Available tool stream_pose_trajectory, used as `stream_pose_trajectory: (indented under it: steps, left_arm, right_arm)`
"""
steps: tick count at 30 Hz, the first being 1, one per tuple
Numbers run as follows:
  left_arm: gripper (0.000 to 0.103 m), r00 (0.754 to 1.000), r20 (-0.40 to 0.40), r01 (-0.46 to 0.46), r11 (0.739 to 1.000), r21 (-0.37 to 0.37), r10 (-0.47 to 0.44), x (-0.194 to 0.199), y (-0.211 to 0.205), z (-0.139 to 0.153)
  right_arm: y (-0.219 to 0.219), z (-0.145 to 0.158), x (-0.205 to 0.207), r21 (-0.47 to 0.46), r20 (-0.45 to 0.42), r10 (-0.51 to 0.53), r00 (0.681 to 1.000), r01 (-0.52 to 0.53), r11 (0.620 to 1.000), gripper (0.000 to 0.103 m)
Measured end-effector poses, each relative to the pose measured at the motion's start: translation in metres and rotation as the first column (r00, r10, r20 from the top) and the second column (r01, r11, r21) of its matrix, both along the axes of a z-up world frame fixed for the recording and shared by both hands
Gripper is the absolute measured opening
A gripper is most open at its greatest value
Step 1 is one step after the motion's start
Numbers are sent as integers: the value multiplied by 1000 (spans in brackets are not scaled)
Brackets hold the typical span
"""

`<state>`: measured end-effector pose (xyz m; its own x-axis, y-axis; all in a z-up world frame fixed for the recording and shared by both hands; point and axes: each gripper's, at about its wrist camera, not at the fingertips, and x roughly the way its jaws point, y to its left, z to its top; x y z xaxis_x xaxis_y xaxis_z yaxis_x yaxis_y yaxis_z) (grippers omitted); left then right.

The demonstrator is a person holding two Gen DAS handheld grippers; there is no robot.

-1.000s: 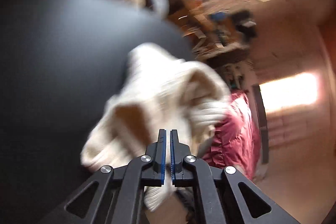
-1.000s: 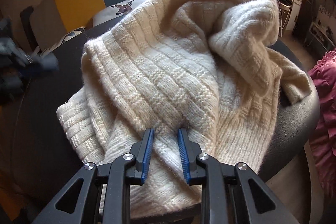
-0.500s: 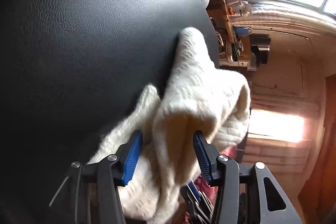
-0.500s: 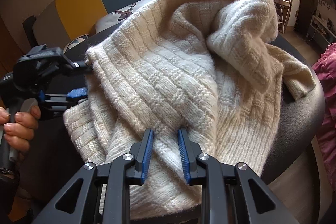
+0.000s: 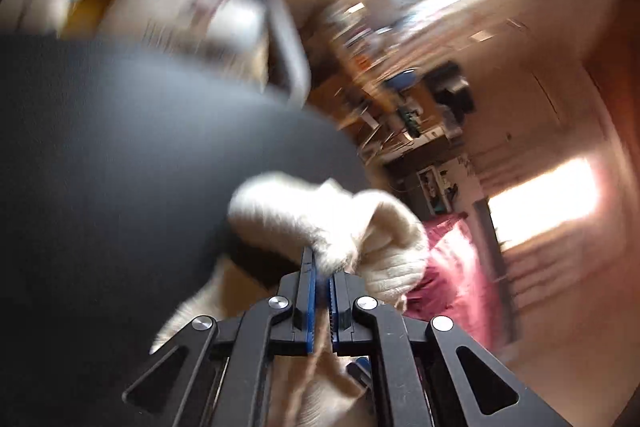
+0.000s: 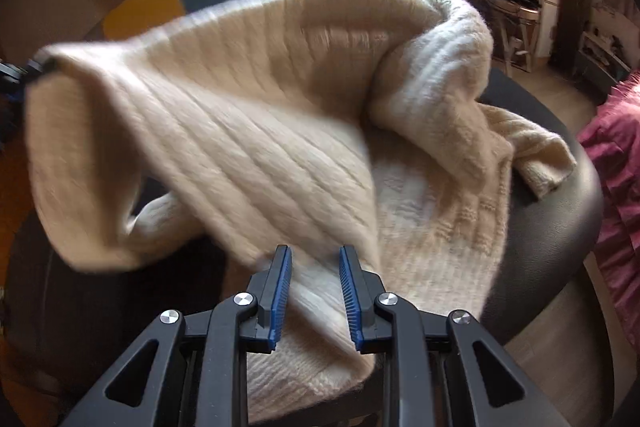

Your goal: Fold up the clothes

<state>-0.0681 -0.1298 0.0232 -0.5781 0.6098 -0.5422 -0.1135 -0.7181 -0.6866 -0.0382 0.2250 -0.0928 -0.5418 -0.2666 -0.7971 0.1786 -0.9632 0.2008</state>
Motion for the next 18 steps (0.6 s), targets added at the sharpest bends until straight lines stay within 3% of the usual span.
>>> stream_pose_trajectory:
  steps: [2,3,5,7,8,10,12,15,17,18]
  left_arm:
    - [5,994,-106,21,984,-178,-40,22,-3,42]
    - [5,987,-145,31,957,-288,-75,37,-2,57]
    - [5,976,-150,73,891,-449,-156,63,5,65]
    - [6,970,-73,163,843,-513,-232,82,10,51]
    - [6,964,-17,221,836,-502,-264,90,10,37]
    - [7,961,71,269,848,-457,-267,101,-1,6]
    - [10,970,120,243,887,-393,-212,109,-24,-16]
    - [22,979,170,141,973,-185,-110,129,-77,-35]
    - [39,980,198,29,995,-96,-10,142,-114,-47]
    - [43,976,212,-34,997,-62,47,148,-132,-53]
  right_arm:
    - [-14,-2,2,33,13,41,999,-41,999,24]
    - [-19,-6,2,59,28,50,998,-51,997,24]
    - [-26,-16,1,108,60,45,997,-51,993,24]
    - [-25,-17,1,119,60,37,998,-44,992,25]
    - [-24,-16,2,122,60,37,998,-44,992,24]
    - [-22,-15,4,129,60,40,997,-47,990,24]
    - [-20,-16,6,140,54,48,997,-55,989,25]
    - [-17,-15,8,152,56,48,997,-56,987,25]
    - [-16,-14,8,163,62,46,997,-56,985,25]
    - [-16,-13,9,170,63,44,997,-54,984,25]
